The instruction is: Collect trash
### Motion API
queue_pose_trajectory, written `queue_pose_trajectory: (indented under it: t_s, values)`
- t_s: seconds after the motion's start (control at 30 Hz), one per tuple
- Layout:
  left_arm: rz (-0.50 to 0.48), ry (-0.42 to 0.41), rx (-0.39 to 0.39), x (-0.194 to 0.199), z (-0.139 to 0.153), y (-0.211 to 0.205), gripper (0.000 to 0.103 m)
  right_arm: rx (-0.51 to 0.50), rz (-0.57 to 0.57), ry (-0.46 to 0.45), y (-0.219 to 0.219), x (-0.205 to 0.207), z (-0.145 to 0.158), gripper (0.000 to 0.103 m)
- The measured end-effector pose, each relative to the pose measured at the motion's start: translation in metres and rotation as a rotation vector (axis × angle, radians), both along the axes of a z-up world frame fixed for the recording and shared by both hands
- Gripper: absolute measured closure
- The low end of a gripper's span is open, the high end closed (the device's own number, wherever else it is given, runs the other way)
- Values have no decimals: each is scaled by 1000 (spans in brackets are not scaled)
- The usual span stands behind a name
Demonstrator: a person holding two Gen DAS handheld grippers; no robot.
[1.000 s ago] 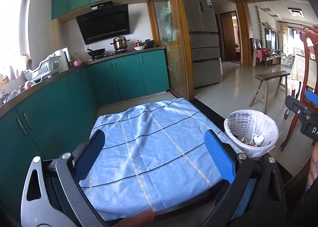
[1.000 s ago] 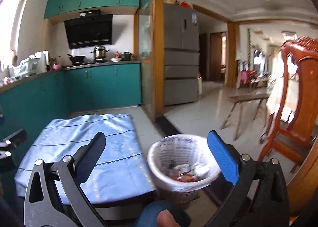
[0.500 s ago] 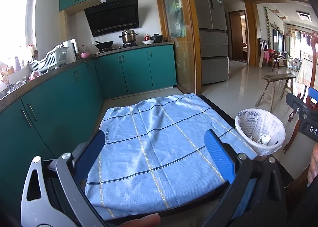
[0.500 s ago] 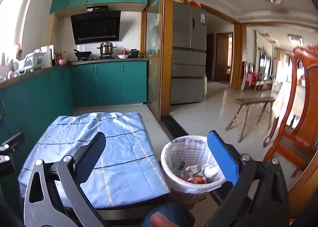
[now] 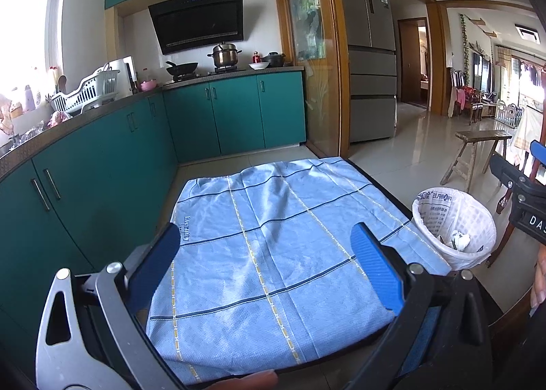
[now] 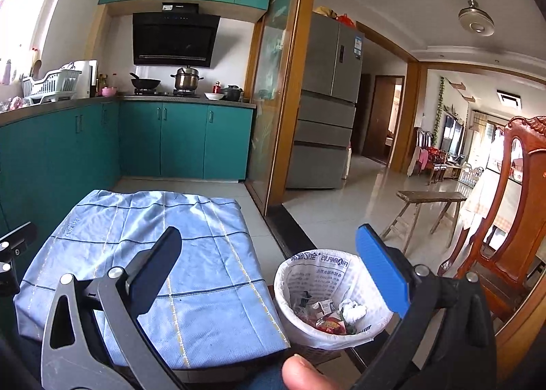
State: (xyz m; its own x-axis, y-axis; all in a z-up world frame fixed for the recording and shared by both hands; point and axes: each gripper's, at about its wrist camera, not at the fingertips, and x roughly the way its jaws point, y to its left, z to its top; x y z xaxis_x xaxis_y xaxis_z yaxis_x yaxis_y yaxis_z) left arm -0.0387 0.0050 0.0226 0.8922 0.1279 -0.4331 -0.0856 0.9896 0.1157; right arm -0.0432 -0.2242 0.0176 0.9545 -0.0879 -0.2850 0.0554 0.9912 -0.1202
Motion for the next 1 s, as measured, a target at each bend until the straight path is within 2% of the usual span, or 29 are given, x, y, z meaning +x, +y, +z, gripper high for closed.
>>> queue_pose_trajectory:
  t_s: [0.37,1.0]
  values:
    - [-4,32,-11,21,-10,5,3,56,-34,51,-10,25,-6,3]
    - [3,72,-21,40,-24,9,3,35,-28,97,1,49,-17,3]
